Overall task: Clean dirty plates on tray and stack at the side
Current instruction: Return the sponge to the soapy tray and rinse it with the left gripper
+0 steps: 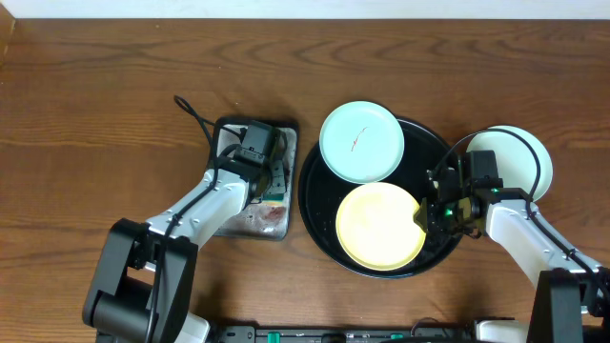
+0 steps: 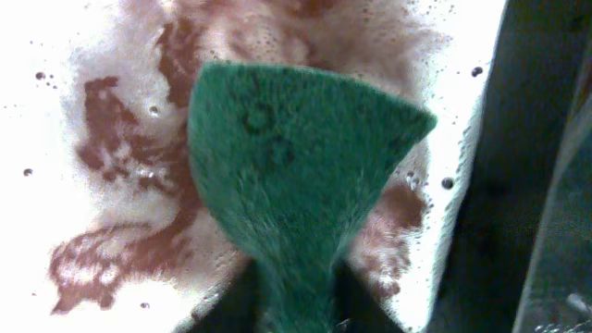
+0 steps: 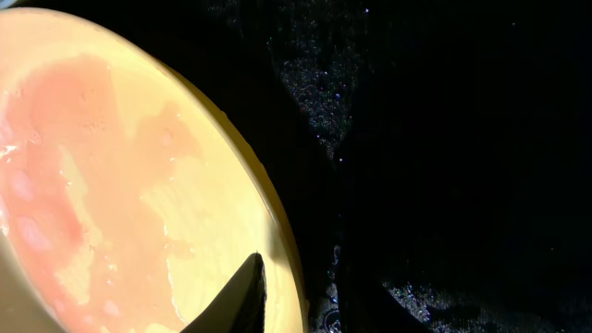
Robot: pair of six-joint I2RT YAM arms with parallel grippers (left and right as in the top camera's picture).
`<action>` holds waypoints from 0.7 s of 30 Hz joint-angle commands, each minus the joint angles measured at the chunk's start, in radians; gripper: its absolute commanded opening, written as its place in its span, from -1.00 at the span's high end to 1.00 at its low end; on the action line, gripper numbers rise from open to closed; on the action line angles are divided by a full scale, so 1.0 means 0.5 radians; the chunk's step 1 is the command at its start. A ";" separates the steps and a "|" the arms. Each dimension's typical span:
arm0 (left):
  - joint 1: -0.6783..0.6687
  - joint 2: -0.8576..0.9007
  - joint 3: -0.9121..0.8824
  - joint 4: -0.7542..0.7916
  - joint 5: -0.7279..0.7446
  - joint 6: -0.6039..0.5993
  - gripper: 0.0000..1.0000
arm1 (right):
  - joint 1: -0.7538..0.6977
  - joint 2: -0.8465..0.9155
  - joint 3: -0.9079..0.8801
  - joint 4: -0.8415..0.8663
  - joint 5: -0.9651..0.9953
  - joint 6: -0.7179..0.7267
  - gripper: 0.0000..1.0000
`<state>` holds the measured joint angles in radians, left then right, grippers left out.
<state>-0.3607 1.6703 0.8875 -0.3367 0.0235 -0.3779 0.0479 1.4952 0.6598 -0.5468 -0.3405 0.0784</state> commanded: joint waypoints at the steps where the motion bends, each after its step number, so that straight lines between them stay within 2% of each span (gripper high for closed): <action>1: 0.008 -0.001 0.057 -0.066 -0.027 0.074 -0.07 | 0.012 0.010 -0.014 0.003 -0.002 -0.010 0.51; 2: 0.008 -0.001 0.057 -0.092 -0.026 0.074 -0.20 | 0.012 0.010 -0.014 0.004 -0.001 -0.010 0.50; 6: 0.008 -0.009 0.057 -0.222 -0.010 0.036 -0.34 | 0.012 0.010 -0.014 0.012 -0.001 -0.011 0.48; 11: 0.008 -0.008 0.054 -0.282 -0.011 0.014 -0.37 | 0.013 0.010 -0.014 0.034 -0.002 -0.010 0.49; 17: 0.008 -0.008 0.031 -0.281 -0.011 0.013 -0.37 | 0.013 0.010 -0.015 -0.003 -0.011 -0.010 0.79; 19: 0.008 -0.008 0.022 -0.282 -0.011 0.013 -0.37 | 0.013 0.010 -0.015 -0.032 -0.011 -0.010 0.98; 21: 0.008 -0.008 0.020 -0.289 -0.011 0.013 -0.37 | 0.013 0.010 -0.015 -0.044 -0.039 -0.011 0.97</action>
<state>-0.3607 1.6699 0.8982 -0.4648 0.0227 -0.3691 0.0479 1.4952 0.6598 -0.5617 -0.3424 0.0746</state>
